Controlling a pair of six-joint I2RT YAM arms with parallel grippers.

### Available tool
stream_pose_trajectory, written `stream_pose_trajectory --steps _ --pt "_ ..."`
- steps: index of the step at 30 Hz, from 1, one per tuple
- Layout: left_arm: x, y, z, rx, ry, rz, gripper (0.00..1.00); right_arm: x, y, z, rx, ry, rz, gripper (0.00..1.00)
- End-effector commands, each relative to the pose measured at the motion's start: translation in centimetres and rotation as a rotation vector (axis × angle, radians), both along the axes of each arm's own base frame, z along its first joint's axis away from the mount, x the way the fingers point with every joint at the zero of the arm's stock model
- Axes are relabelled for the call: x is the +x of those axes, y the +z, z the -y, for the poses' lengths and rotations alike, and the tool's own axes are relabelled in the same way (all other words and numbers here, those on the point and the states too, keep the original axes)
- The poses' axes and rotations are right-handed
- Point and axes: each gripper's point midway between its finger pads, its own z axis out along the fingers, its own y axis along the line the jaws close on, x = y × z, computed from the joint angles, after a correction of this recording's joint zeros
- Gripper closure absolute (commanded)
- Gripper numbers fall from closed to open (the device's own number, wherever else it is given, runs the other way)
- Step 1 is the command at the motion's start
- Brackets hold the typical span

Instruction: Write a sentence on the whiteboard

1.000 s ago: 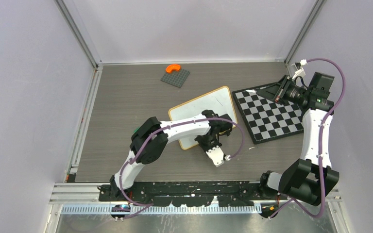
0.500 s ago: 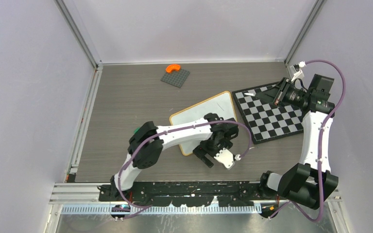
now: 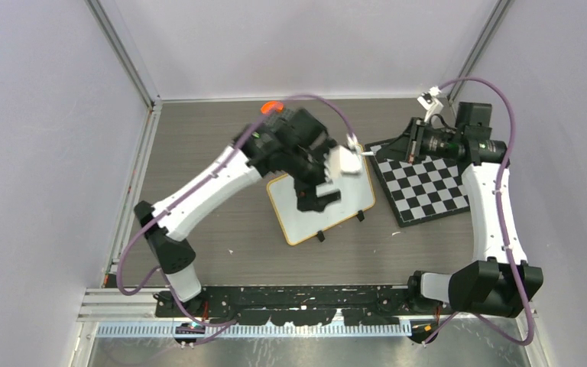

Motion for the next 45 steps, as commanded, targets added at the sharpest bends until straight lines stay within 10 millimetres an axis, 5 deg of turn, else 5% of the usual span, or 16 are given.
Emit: stream_pose_trajectory --steps 1,5,11,17,24,31,35,43,45 --pt "2.0 7.1 -4.3 -0.305 0.291 -0.253 0.0 -0.5 1.1 -3.1 -0.041 0.115 0.068 1.0" --pt "5.8 8.2 -10.9 -0.465 0.535 -0.335 0.0 -2.5 1.0 -6.2 -0.057 0.249 0.089 1.0" --pt "5.2 3.5 -14.7 -0.465 0.639 -0.392 0.0 -4.3 -0.6 -9.5 -0.142 0.357 0.198 1.0" --pt "3.3 3.5 -12.1 -0.561 0.425 -0.303 0.0 -4.2 -0.1 -12.6 -0.028 0.391 0.124 1.0" --pt "2.1 2.7 -7.2 -0.436 0.235 -0.181 0.0 -5.9 0.2 -15.6 0.018 0.443 -0.021 1.0" --pt "0.2 1.1 -4.1 -0.347 0.092 -0.162 0.17 -6.9 1.4 -16.4 0.072 0.442 -0.086 1.0" --pt "0.0 1.4 -3.4 -0.354 0.065 -0.153 0.3 -7.5 1.7 -16.7 0.105 0.45 -0.125 1.0" --pt "-0.5 2.0 -3.7 -0.341 0.013 -0.119 0.86 -8.4 2.2 -16.7 0.132 0.48 -0.172 0.99" --pt "-0.8 1.8 -3.9 -0.338 0.007 -0.125 0.97 -8.7 1.9 -16.6 0.122 0.483 -0.19 0.89"
